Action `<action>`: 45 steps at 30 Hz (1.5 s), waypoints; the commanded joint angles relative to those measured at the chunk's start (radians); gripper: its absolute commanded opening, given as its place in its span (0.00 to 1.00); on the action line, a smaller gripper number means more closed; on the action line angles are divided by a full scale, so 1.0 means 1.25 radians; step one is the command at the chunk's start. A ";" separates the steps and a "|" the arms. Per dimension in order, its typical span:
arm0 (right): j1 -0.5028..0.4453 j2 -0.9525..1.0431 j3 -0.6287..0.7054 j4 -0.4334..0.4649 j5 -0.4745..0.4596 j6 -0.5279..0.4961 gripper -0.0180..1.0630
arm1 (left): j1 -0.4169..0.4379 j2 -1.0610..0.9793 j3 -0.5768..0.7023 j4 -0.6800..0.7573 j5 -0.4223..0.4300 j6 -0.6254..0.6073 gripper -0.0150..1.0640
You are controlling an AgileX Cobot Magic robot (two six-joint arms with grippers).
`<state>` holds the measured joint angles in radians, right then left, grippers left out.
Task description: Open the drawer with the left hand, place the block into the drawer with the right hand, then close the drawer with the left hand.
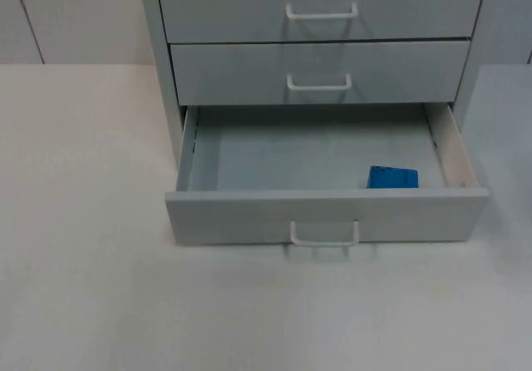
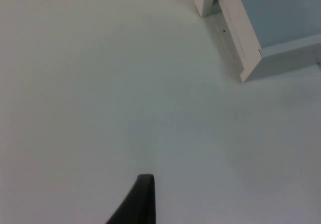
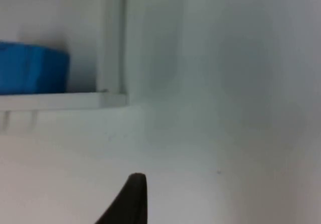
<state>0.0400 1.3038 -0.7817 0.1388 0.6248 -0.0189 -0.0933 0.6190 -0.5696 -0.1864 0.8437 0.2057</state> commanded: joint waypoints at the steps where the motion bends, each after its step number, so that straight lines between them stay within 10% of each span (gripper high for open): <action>1: -0.080 -0.022 0.004 0.066 0.034 -0.084 0.99 | 0.002 -0.005 0.001 -0.011 -0.012 0.006 0.99; 6: -0.190 -0.051 0.004 0.151 0.085 -0.195 0.99 | 0.002 -0.005 0.001 -0.011 -0.012 0.006 0.99; 20: -0.217 -0.141 0.004 -0.041 0.173 -0.101 0.99 | 0.002 0.002 0.001 -0.033 -0.012 0.030 0.99; 32: 0.019 -0.145 0.004 -0.209 0.145 0.072 0.99 | 0.002 0.002 0.001 -0.033 -0.027 0.032 0.96; 38: 0.023 -0.145 0.004 -0.163 0.137 0.072 0.99 | 0.002 0.002 0.001 -0.050 -0.055 0.032 0.59; 41: 0.023 -0.145 0.004 -0.148 0.137 0.072 0.99 | 0.002 0.002 0.001 -0.095 -0.102 0.053 0.07; 45: 0.023 -0.145 0.004 -0.148 0.151 0.072 0.99 | 0.002 0.037 -0.006 -0.199 -0.110 0.188 0.01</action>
<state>0.0648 1.1250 -0.7817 -0.0535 0.8096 0.0716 -0.0933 0.6543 -0.5718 -0.3923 0.7235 0.4006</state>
